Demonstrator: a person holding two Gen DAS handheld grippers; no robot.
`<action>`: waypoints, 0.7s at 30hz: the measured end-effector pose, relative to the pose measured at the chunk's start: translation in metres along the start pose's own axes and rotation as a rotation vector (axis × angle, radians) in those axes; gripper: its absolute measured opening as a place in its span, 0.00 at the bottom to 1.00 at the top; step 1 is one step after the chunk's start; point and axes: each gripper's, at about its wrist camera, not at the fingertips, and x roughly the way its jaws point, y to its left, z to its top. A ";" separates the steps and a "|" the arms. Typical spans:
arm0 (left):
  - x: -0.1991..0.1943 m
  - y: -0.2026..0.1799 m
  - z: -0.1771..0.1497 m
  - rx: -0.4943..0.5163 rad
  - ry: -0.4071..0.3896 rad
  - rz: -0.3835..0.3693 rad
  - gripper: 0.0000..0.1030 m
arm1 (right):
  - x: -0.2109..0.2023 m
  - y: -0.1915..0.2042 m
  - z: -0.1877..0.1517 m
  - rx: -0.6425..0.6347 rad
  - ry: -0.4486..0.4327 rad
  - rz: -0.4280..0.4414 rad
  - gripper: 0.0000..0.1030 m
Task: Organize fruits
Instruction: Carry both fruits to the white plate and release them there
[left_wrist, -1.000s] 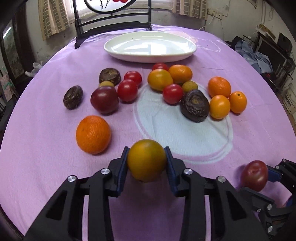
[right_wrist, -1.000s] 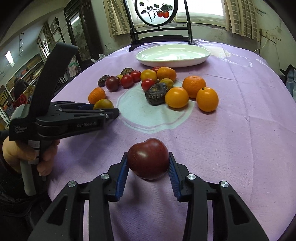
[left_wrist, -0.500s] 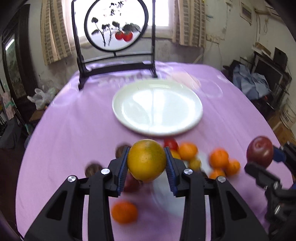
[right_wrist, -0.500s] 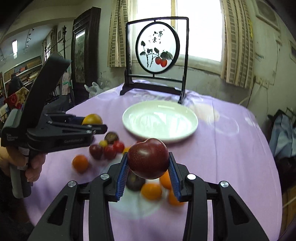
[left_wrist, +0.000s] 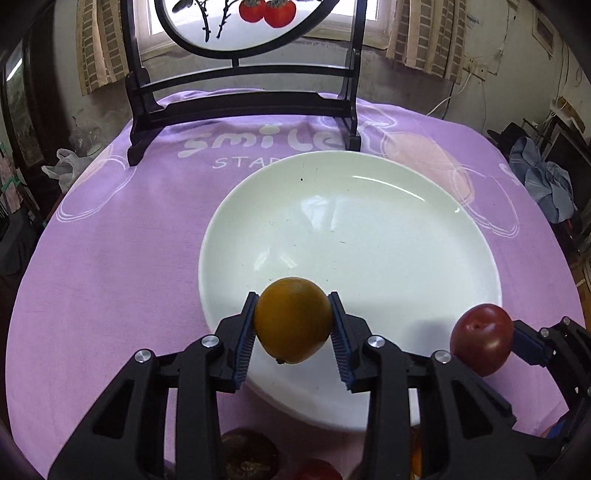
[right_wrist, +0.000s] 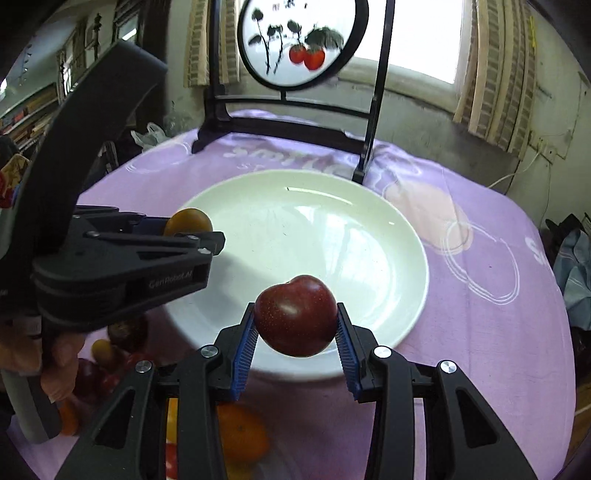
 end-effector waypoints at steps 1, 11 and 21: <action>0.005 0.000 0.000 -0.006 0.011 -0.006 0.38 | 0.005 0.002 0.001 -0.007 0.018 0.000 0.41; -0.037 0.004 -0.020 -0.012 -0.050 0.017 0.86 | -0.034 -0.006 -0.017 0.035 -0.021 -0.001 0.57; -0.121 0.014 -0.117 0.021 -0.170 0.068 0.95 | -0.119 0.003 -0.099 0.059 -0.090 0.027 0.72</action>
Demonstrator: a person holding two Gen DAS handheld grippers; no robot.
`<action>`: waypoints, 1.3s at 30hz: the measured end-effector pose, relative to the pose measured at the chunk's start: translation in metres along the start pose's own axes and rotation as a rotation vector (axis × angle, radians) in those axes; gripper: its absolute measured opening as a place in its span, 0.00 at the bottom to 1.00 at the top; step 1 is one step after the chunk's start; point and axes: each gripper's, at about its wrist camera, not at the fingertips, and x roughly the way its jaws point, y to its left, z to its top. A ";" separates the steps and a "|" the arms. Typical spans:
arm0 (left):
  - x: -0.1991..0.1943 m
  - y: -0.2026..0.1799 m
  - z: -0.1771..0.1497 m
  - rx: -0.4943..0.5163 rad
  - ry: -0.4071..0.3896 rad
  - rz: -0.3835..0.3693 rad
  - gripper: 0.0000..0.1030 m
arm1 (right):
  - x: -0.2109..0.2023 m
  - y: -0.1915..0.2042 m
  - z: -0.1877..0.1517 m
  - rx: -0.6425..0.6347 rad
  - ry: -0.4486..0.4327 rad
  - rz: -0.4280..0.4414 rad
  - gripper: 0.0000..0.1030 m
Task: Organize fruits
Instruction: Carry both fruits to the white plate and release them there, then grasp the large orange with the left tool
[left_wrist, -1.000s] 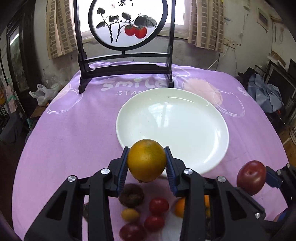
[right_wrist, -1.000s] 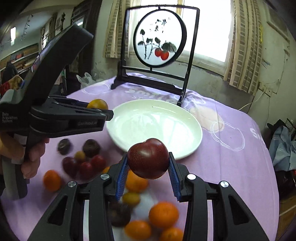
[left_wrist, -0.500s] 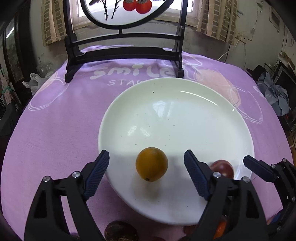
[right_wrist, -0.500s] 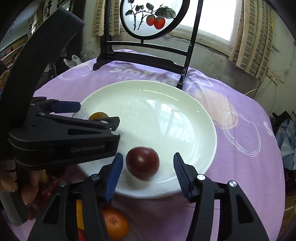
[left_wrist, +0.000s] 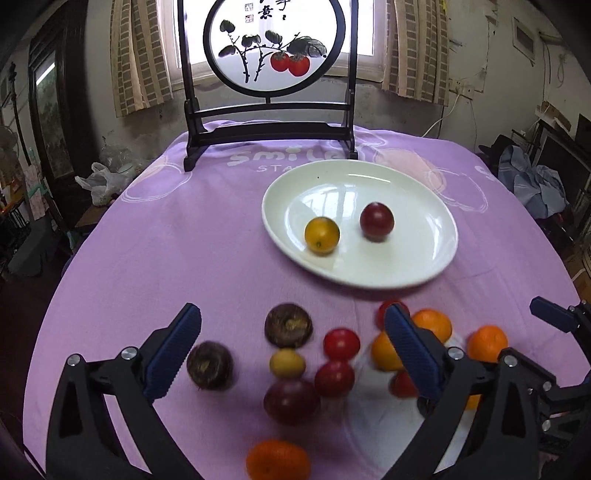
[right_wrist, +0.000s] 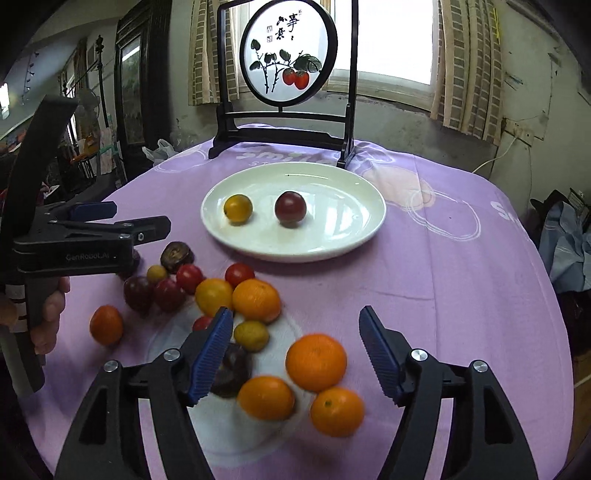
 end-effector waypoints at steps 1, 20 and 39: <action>-0.006 0.000 -0.011 0.009 0.001 0.003 0.95 | -0.004 0.002 -0.005 0.000 -0.002 0.003 0.72; -0.007 0.013 -0.103 -0.045 0.177 -0.028 0.68 | -0.036 0.000 -0.090 0.128 0.098 0.059 0.76; 0.002 0.012 -0.096 -0.051 0.178 -0.127 0.42 | 0.030 0.014 -0.051 0.113 0.234 0.071 0.45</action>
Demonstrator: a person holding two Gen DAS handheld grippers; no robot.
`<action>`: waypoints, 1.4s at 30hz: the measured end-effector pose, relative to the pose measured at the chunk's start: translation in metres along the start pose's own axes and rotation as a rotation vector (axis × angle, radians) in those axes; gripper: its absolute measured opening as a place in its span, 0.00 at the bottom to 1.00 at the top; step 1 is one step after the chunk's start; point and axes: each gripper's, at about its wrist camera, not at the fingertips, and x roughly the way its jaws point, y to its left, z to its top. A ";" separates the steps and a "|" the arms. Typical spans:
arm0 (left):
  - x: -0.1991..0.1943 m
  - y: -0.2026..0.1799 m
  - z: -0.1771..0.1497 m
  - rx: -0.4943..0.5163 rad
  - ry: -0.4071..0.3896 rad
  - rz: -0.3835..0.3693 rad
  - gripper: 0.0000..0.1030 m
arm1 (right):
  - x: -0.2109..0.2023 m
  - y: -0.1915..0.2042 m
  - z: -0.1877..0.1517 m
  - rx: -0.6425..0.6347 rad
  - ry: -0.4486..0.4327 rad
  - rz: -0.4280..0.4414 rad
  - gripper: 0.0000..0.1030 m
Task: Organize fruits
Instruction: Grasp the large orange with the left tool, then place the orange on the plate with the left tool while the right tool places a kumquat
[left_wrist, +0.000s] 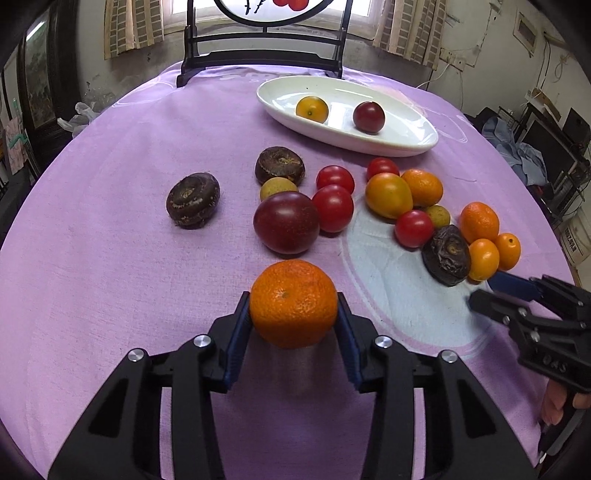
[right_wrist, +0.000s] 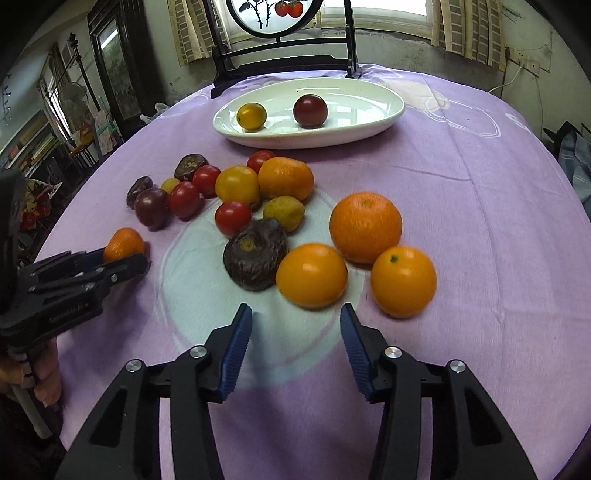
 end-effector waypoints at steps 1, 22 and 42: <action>0.000 -0.001 0.000 0.002 0.000 0.002 0.42 | 0.003 0.000 0.004 0.000 0.001 -0.012 0.45; -0.030 -0.013 0.017 0.068 -0.054 0.003 0.41 | -0.059 0.004 0.005 -0.072 -0.187 0.006 0.36; 0.065 -0.024 0.206 0.041 -0.060 0.058 0.41 | 0.025 0.015 0.142 -0.237 -0.185 -0.121 0.34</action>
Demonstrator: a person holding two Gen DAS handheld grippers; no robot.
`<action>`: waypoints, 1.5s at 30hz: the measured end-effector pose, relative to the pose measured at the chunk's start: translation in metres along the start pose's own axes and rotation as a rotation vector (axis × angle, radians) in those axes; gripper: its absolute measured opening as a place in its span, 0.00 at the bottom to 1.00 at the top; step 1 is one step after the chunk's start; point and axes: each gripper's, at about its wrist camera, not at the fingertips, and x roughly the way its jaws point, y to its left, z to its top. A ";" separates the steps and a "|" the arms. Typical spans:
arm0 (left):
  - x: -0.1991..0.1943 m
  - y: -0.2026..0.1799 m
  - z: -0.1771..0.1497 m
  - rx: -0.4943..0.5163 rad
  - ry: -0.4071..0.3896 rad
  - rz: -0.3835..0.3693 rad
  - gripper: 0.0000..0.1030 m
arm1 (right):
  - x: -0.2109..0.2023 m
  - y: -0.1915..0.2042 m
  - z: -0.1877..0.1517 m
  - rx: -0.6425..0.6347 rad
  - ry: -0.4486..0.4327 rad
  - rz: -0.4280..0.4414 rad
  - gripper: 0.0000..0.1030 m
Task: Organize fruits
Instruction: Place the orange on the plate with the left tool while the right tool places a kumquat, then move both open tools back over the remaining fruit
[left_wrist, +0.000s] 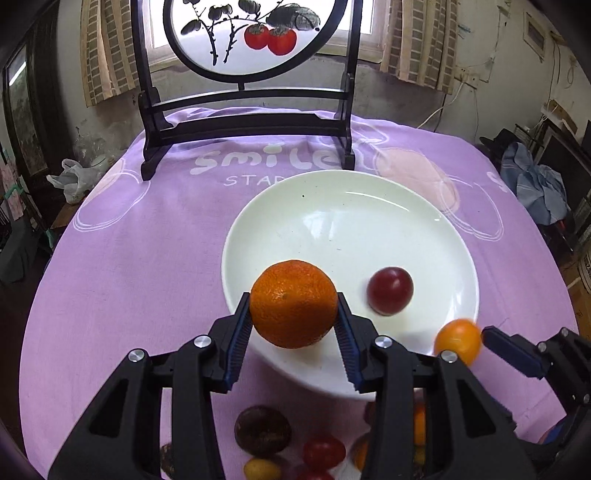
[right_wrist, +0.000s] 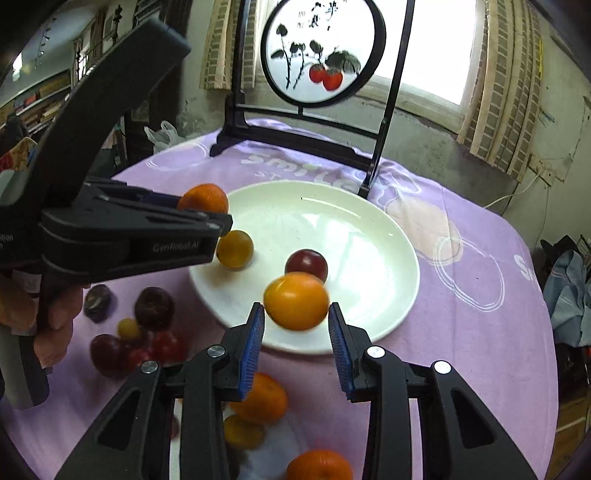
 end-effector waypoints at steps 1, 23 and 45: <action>0.006 -0.001 0.003 -0.004 0.009 -0.002 0.42 | 0.006 -0.001 0.002 0.003 0.006 -0.003 0.34; -0.045 -0.012 -0.064 0.069 -0.053 0.013 0.81 | -0.052 -0.034 -0.060 0.138 0.016 0.004 0.62; -0.102 0.001 -0.195 0.049 -0.018 -0.012 0.88 | -0.070 -0.021 -0.150 0.183 0.151 -0.031 0.64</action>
